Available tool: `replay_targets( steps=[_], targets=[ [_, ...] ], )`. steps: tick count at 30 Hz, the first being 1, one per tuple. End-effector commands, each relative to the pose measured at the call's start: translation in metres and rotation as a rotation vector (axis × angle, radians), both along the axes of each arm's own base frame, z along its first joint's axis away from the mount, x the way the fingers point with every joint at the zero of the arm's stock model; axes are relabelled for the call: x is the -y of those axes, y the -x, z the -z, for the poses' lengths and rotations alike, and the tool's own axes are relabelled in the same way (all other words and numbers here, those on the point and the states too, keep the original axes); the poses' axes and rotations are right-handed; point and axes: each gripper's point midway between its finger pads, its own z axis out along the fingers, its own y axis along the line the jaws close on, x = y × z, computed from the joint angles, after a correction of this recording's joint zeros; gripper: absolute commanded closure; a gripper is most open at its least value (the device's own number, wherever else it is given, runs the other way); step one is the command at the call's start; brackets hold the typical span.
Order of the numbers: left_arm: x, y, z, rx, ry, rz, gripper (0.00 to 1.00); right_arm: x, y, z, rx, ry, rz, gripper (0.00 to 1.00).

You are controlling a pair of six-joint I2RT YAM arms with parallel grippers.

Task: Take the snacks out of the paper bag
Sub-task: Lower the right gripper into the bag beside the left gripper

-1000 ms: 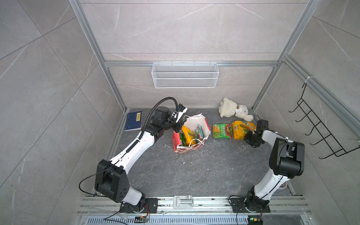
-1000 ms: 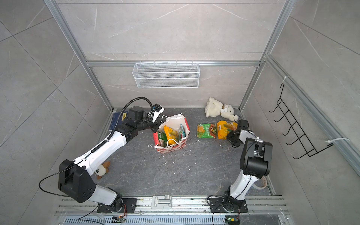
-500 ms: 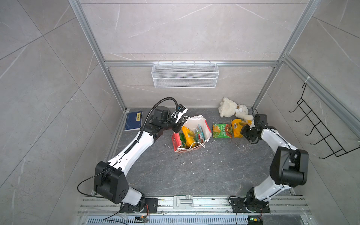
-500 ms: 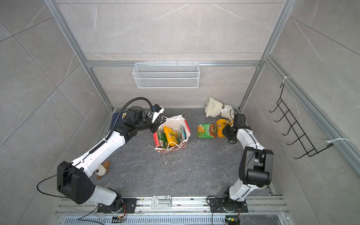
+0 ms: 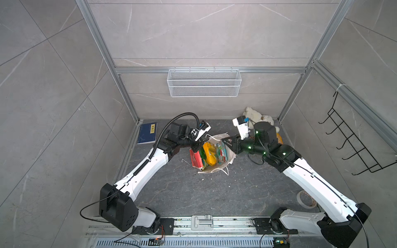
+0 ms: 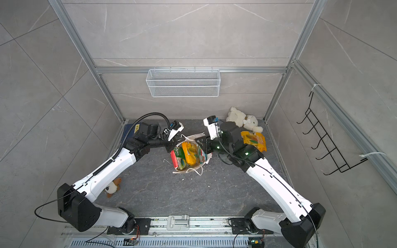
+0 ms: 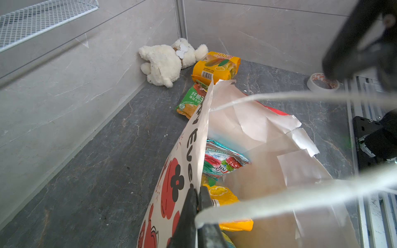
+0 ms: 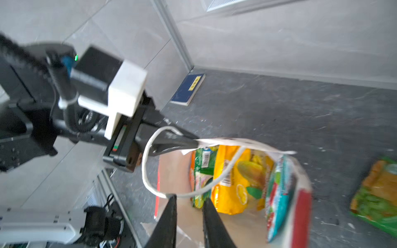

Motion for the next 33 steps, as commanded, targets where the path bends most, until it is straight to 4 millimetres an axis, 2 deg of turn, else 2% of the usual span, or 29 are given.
replay_targets(
  steps=[1, 5, 9, 12, 14, 20, 24, 29, 33],
  targets=[
    [0.007, 0.018, -0.037, 0.080, 0.077, 0.045, 1.00, -0.008, 0.008, 0.036, -0.009, 0.087, -0.022, 0.78],
    [0.008, 0.022, -0.030, 0.050, 0.088, 0.027, 1.00, -0.007, 0.020, 0.051, 0.011, 0.022, -0.002, 0.79],
    [0.009, 0.027, -0.028, 0.012, 0.095, 0.024, 1.00, 0.010, 0.029, 0.041, 0.063, -0.034, 0.044, 0.79],
    [0.008, 0.030, -0.028, 0.015, 0.094, 0.018, 1.00, 0.027, 0.033, 0.029, 0.107, -0.046, 0.097, 0.73],
    [0.009, 0.031, -0.031, 0.019, 0.100, 0.018, 1.00, 0.031, 0.032, 0.034, 0.086, 0.025, 0.105, 0.74],
    [0.012, 0.034, -0.028, 0.027, 0.104, 0.026, 1.00, 0.002, 0.026, 0.047, 0.057, 0.119, 0.070, 0.77],
    [0.013, 0.033, -0.029, 0.033, 0.114, 0.025, 1.00, -0.015, 0.017, 0.066, 0.052, 0.209, 0.094, 0.78],
    [0.011, 0.032, -0.035, 0.057, 0.126, 0.008, 1.00, -0.014, 0.004, 0.106, 0.014, 0.278, 0.187, 0.78],
    [0.011, 0.031, -0.037, 0.062, 0.136, 0.002, 1.00, -0.016, 0.002, 0.128, -0.015, 0.271, 0.206, 0.72]
  ],
)
